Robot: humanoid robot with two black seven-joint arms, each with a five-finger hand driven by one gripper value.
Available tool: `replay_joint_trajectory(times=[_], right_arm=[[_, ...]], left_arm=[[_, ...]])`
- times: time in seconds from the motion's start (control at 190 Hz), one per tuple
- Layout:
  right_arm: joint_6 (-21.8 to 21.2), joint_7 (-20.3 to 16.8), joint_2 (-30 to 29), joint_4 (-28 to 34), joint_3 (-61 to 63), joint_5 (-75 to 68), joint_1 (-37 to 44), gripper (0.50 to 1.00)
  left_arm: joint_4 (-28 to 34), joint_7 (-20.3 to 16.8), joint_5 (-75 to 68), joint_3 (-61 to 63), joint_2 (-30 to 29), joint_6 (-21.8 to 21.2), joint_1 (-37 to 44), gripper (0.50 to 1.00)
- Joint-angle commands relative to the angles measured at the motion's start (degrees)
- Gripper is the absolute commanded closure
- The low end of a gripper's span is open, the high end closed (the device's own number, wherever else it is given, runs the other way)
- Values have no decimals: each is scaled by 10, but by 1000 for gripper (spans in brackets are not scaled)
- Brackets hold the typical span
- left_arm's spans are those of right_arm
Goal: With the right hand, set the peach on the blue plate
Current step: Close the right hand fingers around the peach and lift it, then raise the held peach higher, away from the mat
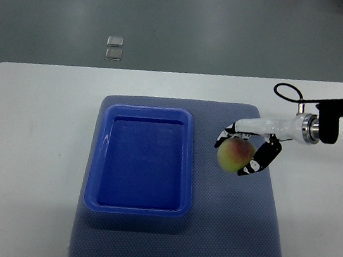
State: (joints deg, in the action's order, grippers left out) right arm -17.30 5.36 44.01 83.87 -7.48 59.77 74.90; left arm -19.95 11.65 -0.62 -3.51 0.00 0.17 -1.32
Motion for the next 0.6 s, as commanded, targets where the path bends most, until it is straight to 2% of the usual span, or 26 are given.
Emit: replay_joint_trajectory(times=[0.0,0.053,0.058,0.068,0.168,0.316,0.426,0.595], right_arm=[[-54,-1,30,1,20,-4,82,1000],[-60,-1,33,1,22,-5,91,1000],[-98,-2,53,0,26,-16,132,1000],[-109,-3,57,0,26,-18,143,1000],[-177,-4,87,0,26,-38,205,1000],[-177,-4,95,1,25,-41,226,1000],[-177,-6,75,-3,24,-43,233,1000],[-151,-8,-35,-57,15,-64,244,1000]], left_arm=[[0,0,0,0,0,0,0,500],[0,0,0,0,0,0,0,500],[0,0,0,0,0,0,0,500],[0,0,0,0,0,0,0,500],[0,0,0,0,0,0,0,500],[-1,0,0,0,0,0,0,500],[-2,0,-1,1,0,0,0,500],[-2,0,-1,1,0,1,0,500]])
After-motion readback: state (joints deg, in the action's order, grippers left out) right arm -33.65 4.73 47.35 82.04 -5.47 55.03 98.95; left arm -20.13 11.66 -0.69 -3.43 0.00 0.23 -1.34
